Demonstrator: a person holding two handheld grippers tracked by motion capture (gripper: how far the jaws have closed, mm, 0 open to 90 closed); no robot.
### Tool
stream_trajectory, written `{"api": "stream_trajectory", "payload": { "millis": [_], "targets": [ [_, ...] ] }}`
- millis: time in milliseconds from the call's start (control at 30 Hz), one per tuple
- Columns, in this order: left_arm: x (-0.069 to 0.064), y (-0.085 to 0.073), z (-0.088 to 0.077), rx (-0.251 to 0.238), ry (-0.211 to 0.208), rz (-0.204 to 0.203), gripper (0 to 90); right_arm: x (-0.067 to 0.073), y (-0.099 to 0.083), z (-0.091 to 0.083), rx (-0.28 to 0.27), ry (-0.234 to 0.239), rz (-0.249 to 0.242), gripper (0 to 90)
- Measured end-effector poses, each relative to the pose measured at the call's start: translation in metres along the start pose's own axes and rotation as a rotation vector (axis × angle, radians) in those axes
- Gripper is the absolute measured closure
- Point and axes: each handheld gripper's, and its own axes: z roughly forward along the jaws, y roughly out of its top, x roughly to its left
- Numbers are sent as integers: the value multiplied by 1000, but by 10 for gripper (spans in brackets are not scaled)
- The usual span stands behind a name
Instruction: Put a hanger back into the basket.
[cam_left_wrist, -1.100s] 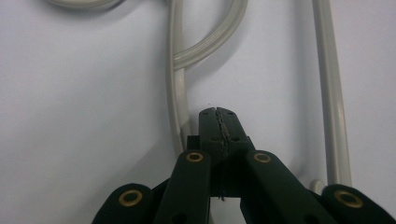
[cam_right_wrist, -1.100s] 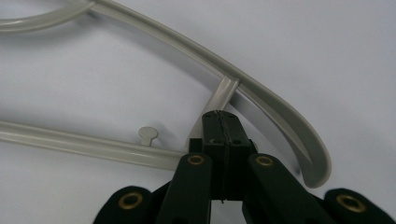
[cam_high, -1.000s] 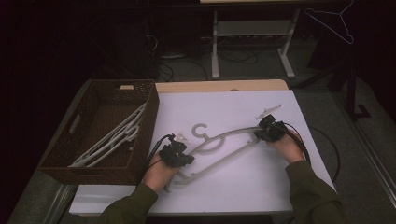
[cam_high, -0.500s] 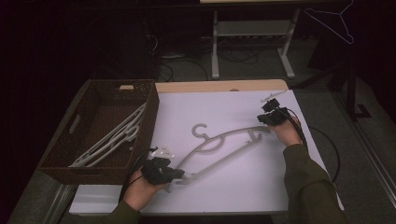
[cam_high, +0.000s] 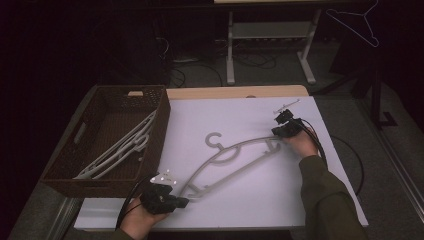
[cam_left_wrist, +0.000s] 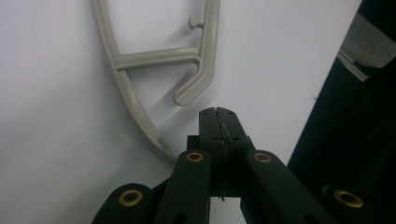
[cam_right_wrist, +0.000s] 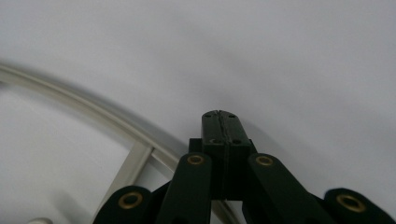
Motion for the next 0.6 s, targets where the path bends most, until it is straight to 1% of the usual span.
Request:
{"api": "stream_trajectory", "payload": {
  "millis": [67,133,233,267,300,333,367,400,433,467,600],
  "targets": [
    [1,0,1,-5,11,1,900,1,-1,0,8,0,8,898],
    [4,0,1,-7,28,2,900,0,-2,0,9,1,-3,898],
    [9,2,3,4,50,7,900,0,-5,1,19,-1,-6,897],
    [10,3,5,3,54,4,900,0,-7,0,21,4,0,898],
    [11,3,6,5,47,6,900,0,-9,-1,22,5,2,897],
    [10,4,6,-6,51,1,900,-1,-11,-3,19,4,1,898],
    [9,5,6,3,61,15,900,-1,-14,-5,18,7,0,898],
    [10,5,6,5,66,19,900,-1,-17,-7,20,13,3,898],
    [10,6,7,-2,68,11,900,-2,-20,-9,21,14,0,898],
    [11,6,6,2,68,13,900,-2,-23,-11,23,20,0,898],
    [13,10,9,-7,89,12,900,-3,-38,-22,27,25,4,898]
  ]
}}
